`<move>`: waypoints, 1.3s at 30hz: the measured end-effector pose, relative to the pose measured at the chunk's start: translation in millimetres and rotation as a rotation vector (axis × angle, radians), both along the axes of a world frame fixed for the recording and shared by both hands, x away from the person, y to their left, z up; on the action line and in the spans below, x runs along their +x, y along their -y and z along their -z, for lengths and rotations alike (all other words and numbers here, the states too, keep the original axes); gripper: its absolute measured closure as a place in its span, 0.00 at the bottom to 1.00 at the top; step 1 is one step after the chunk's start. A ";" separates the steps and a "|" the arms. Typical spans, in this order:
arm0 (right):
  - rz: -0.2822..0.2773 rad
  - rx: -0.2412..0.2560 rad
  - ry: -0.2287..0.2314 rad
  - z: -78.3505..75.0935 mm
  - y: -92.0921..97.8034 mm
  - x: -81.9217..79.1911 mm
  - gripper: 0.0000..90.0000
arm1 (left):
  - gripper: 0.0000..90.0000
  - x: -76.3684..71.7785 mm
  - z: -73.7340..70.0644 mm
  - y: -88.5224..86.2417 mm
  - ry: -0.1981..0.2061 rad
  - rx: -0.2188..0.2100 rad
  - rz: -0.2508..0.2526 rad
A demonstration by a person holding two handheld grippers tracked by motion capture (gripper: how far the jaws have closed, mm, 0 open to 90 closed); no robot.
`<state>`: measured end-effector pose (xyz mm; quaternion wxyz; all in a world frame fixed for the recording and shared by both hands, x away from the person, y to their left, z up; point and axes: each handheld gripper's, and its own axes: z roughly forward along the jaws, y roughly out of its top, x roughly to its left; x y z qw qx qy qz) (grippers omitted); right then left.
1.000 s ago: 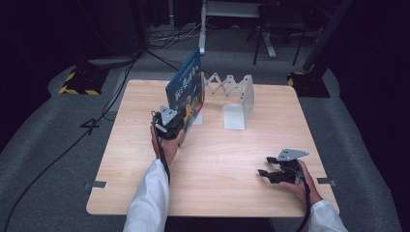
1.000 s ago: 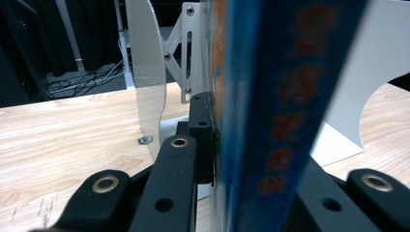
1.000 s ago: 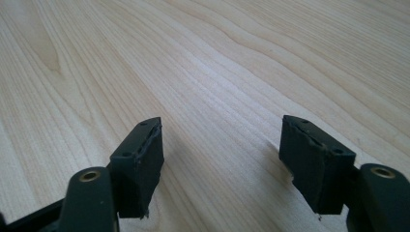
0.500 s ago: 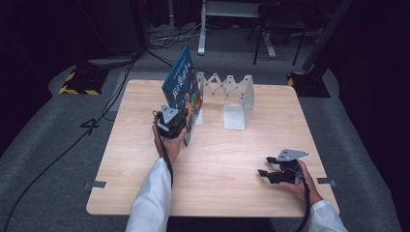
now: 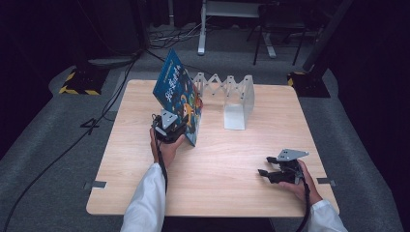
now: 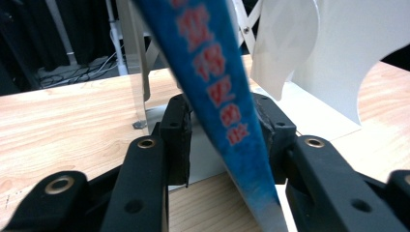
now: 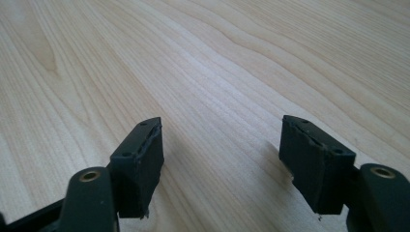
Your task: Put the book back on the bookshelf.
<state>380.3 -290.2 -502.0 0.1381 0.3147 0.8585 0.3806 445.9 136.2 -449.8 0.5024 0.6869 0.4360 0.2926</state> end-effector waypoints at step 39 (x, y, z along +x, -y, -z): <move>0.017 -0.002 0.002 0.2 -0.7 -0.9 0.37 | 0.66 -11.4 -17.2 -22.8 -0.003 0.079 0.070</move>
